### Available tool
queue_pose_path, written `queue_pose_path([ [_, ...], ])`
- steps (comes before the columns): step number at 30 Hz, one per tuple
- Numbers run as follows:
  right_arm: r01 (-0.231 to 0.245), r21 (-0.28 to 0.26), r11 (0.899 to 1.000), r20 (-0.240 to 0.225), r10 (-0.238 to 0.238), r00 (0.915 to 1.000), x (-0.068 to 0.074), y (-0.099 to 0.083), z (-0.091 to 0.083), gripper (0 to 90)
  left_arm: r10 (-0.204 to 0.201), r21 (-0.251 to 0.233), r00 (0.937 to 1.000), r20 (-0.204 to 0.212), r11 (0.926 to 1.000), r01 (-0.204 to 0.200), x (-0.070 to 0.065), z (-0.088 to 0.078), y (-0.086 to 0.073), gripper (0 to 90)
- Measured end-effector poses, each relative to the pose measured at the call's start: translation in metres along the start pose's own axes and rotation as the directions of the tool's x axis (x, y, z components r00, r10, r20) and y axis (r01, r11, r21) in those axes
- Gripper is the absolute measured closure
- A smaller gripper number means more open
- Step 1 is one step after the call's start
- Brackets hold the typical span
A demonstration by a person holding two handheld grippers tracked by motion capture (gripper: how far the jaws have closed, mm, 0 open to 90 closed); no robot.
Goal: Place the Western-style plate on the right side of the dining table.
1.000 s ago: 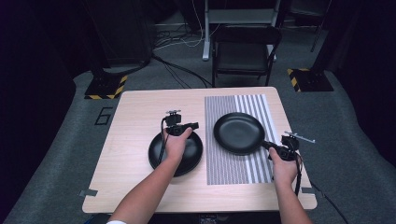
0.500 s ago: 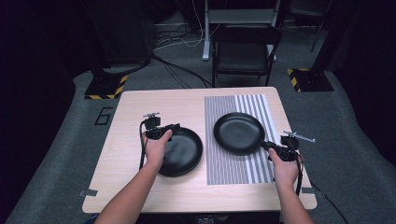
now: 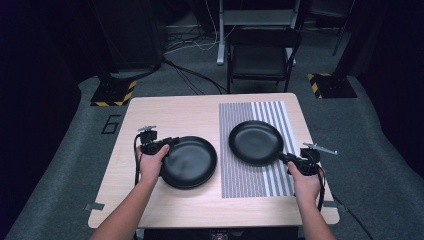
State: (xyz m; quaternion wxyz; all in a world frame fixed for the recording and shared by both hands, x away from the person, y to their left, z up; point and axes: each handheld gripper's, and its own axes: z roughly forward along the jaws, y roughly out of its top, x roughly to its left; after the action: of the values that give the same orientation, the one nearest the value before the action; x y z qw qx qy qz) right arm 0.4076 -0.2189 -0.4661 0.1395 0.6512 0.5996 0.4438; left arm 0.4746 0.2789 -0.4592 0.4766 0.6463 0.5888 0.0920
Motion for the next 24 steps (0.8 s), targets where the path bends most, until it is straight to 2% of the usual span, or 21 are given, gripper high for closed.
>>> queue_pose_path([
  [3,0.026,-0.001,1.0,0.015,-0.026,0.9996,-0.001,-0.001,-0.002,56.3,-0.004,0.001,1.0,-0.005,1.0,0.004,0.009,-0.007,-0.004,53.7],
  [7,0.022,-0.002,1.0,0.017,-0.022,0.9996,-0.005,-0.004,-0.005,56.2,-0.002,-0.005,0.9999,-0.015,1.0,0.002,0.018,-0.018,-0.007,52.8],
  [11,0.011,-0.006,1.0,0.016,-0.011,0.9998,-0.008,-0.007,-0.009,55.9,0.031,-0.01,0.9986,-0.044,0.9995,-0.031,0.026,-0.03,-0.009,51.4],
  [16,0.012,-0.017,1.0,0.005,-0.012,0.9999,-0.011,-0.01,-0.015,55.0,0.052,-0.008,0.998,-0.037,0.9986,-0.052,0.034,-0.042,-0.013,50.5],
  [18,0.006,-0.021,1.0,0.005,-0.006,1.0,-0.011,-0.012,-0.018,55.0,0.066,0.0,0.9968,-0.046,0.9978,-0.066,0.038,-0.047,-0.016,50.4],
  [21,0.013,-0.027,1.0,0.004,-0.013,0.9999,-0.011,-0.014,-0.021,54.8,0.078,0.005,0.9955,-0.055,0.9969,-0.078,0.042,-0.052,-0.02,50.4],
  [24,0.043,-0.02,0.999,0.005,-0.043,0.9991,-0.01,-0.016,-0.022,54.1,0.09,0.017,0.9939,-0.063,0.9959,-0.089,0.051,-0.061,-0.028,50.2],
])
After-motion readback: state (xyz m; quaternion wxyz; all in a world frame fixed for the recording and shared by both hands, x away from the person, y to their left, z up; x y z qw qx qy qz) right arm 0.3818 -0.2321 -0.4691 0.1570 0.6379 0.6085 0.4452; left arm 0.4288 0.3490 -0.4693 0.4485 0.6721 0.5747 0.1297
